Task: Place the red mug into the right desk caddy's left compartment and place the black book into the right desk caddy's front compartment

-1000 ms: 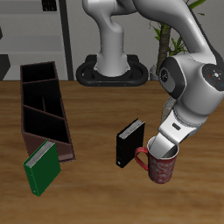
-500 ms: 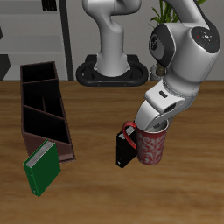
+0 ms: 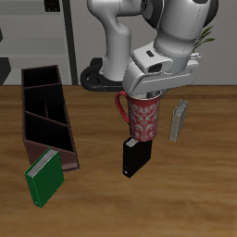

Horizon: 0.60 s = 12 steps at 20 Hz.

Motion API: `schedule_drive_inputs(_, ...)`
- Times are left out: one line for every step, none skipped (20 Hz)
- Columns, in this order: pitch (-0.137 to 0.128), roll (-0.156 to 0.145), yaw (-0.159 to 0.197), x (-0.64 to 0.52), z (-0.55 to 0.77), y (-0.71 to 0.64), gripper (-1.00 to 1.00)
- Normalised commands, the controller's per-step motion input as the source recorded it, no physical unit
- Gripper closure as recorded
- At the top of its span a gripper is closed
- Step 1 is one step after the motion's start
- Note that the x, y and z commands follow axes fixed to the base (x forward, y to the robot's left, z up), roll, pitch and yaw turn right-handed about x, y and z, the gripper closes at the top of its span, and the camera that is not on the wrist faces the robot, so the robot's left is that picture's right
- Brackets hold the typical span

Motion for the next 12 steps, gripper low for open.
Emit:
schedule_drive_inputs(-0.032, -0.014, -0.055, -0.26, 0.29, -0.15, 1.0)
schedule_drive_inputs(0.0, 0.0, 0.0, 0.0, 0.0, 0.0, 1.0)
schedule_drive_inputs(-0.041, 0.185, -0.46, -0.9, 0.84, -0.37, 1.0)
schedule_drive_inputs(0.02, 0.026, -0.105, -0.44, 0.37, -0.19, 1.0)
schedule_drive_inputs(-0.085, 0.085, -0.232, -0.64, 0.56, -0.23, 1.0)
schedule_drive_inputs(-0.13, 0.074, -0.071, -0.57, 0.44, -0.19, 1.0)
schedule_drive_inputs(0.066, 0.095, -0.162, -0.38, 0.24, -0.17, 1.0)
schedule_drive_inputs(-0.076, 0.029, -0.121, -0.54, 0.45, -0.33, 1.0)
schedule_drive_inputs(-0.091, 0.041, -0.083, -0.57, 0.37, -0.19, 1.0)
schedule_drive_inputs(0.0, 0.0, 0.0, -0.01, -0.02, 0.05, 1.0)
schedule_drive_inputs(-0.091, 0.025, -0.066, -0.68, 0.44, -0.36, 1.0)
schedule_drive_inputs(-0.015, 0.07, -0.17, -0.89, 0.41, -0.48, 1.0)
